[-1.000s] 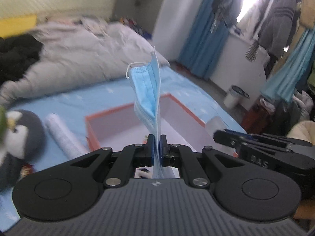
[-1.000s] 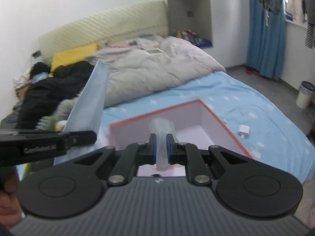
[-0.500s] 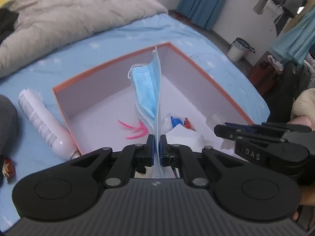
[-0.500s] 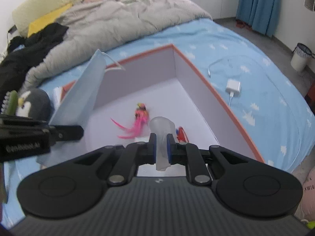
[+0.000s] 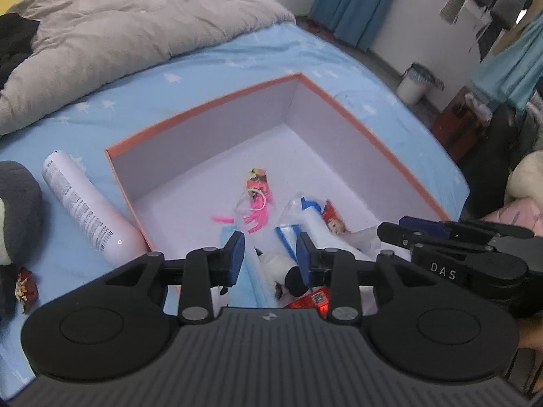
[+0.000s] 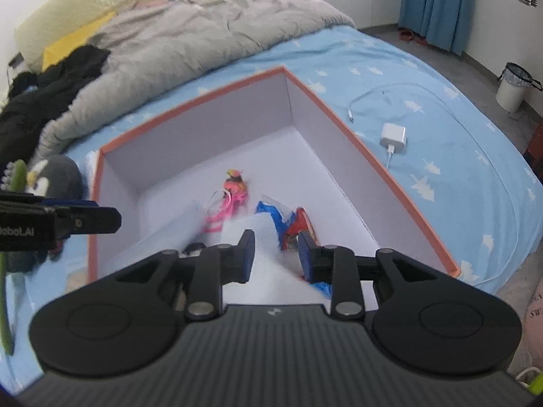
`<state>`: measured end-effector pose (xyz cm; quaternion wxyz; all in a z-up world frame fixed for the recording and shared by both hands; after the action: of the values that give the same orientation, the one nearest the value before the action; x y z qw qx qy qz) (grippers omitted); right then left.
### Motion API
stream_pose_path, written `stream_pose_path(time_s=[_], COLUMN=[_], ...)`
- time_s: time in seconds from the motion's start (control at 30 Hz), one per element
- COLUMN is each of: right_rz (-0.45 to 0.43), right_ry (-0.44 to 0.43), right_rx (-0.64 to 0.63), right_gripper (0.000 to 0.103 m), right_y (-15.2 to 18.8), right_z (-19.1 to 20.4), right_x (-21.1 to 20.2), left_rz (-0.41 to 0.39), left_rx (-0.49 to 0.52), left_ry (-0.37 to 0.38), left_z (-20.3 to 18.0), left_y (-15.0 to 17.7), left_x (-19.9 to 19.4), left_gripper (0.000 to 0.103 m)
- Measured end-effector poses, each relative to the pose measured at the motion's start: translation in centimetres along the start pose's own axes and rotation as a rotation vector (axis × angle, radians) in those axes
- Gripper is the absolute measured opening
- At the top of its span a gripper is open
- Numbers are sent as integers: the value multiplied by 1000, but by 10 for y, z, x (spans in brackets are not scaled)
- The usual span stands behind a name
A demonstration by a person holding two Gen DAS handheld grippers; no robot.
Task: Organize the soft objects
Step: 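Open both grippers to drop the mask and cup into the box, then withdraw both open grippers from the box back over the bed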
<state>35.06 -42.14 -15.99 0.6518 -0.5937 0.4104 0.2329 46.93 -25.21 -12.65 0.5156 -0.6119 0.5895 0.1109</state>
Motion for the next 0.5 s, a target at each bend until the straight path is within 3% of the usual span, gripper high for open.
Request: stream_pose_path(time_s=[0.37,0.5], right_rz=[-169,-233], right_ry=[-53,-79], right_rx=[18,25], right_gripper=[31,31], right_y=[3,10], right_z=[4,10], right_x=[-74,-103], left_rz=[-175,-243], left_rx=[103,99], left_ry=[-23,10], left_z=[-28,-33], left_y=[20,38], left_x=[-87,-123], left_gripper=[39,39])
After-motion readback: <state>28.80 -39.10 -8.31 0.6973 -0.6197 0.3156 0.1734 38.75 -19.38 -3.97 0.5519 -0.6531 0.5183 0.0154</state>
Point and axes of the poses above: each gripper's, at about its wrist camera, not at the fingertips, and x roughly the way its jaws point, z to its left, y to its underside, the point moved 4 cm from there along x, roughly the way its jaws point, and after that the axes turned 15 degrees about y, right-handed, at the moved point
